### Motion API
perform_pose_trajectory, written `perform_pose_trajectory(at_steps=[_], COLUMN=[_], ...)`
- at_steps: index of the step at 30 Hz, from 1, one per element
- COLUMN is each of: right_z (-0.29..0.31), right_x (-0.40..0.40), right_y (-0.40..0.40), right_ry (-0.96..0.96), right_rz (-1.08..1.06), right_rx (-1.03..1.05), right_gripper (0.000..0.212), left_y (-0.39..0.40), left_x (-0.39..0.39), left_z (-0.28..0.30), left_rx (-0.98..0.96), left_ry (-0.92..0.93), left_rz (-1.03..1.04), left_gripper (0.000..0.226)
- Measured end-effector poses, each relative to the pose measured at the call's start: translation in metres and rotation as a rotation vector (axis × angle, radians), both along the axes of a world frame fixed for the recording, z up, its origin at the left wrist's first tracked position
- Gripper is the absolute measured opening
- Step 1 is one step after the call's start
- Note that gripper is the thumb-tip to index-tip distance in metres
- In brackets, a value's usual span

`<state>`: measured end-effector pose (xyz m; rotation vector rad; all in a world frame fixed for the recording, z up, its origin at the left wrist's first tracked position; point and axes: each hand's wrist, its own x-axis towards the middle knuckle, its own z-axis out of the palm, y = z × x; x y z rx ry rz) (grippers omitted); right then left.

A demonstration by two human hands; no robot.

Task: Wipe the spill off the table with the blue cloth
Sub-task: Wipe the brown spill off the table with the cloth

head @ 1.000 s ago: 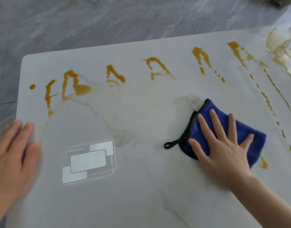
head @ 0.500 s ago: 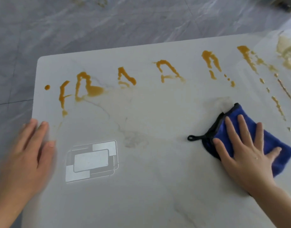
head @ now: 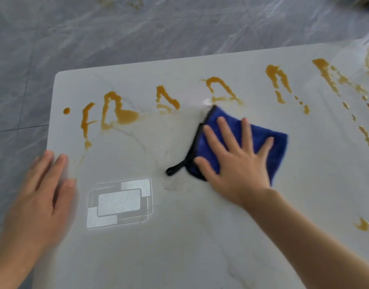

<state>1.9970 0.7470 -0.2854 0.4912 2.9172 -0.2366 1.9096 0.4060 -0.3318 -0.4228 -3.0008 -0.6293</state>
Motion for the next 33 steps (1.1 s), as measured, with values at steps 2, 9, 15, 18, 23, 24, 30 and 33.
perform_pose_trajectory(at_steps=[2, 9, 15, 18, 23, 24, 30, 33], right_z=[0.0, 0.0, -0.006, -0.008, -0.008, -0.009, -0.011, -0.01], right_x=[-0.007, -0.019, -0.065, -0.103, -0.129, -0.12, -0.103, -0.134], right_y=[-0.035, -0.113, -0.148, -0.146, -0.119, -0.119, -0.156, -0.155], right_ry=[0.028, 0.056, 0.108, 0.122, 0.115, 0.126, 0.135, 0.13], right_rz=[0.131, 0.459, 0.596, 0.577, 0.363, 0.331, 0.538, 0.637], right_rx=[-0.009, -0.07, -0.086, -0.048, -0.041, -0.028, -0.029, -0.039], right_gripper=[0.073, 0.07, 0.067, 0.066, 0.066, 0.066, 0.06, 0.057], left_y=[0.004, 0.02, 0.024, 0.024, 0.024, 0.024, 0.025, 0.023], left_x=[0.002, 0.012, 0.014, 0.013, 0.016, 0.017, 0.017, 0.015], left_z=[0.005, 0.026, 0.033, 0.035, 0.036, 0.035, 0.035, 0.033], left_rx=[0.019, 0.036, 0.046, 0.033, 0.016, 0.018, 0.034, 0.047], left_ry=[-0.015, -0.095, -0.103, -0.107, -0.109, -0.109, -0.105, -0.114], left_rz=[0.023, 0.09, 0.035, 0.051, 0.055, 0.049, 0.068, 0.08], left_gripper=[0.062, 0.068, 0.059, 0.064, 0.067, 0.066, 0.065, 0.069])
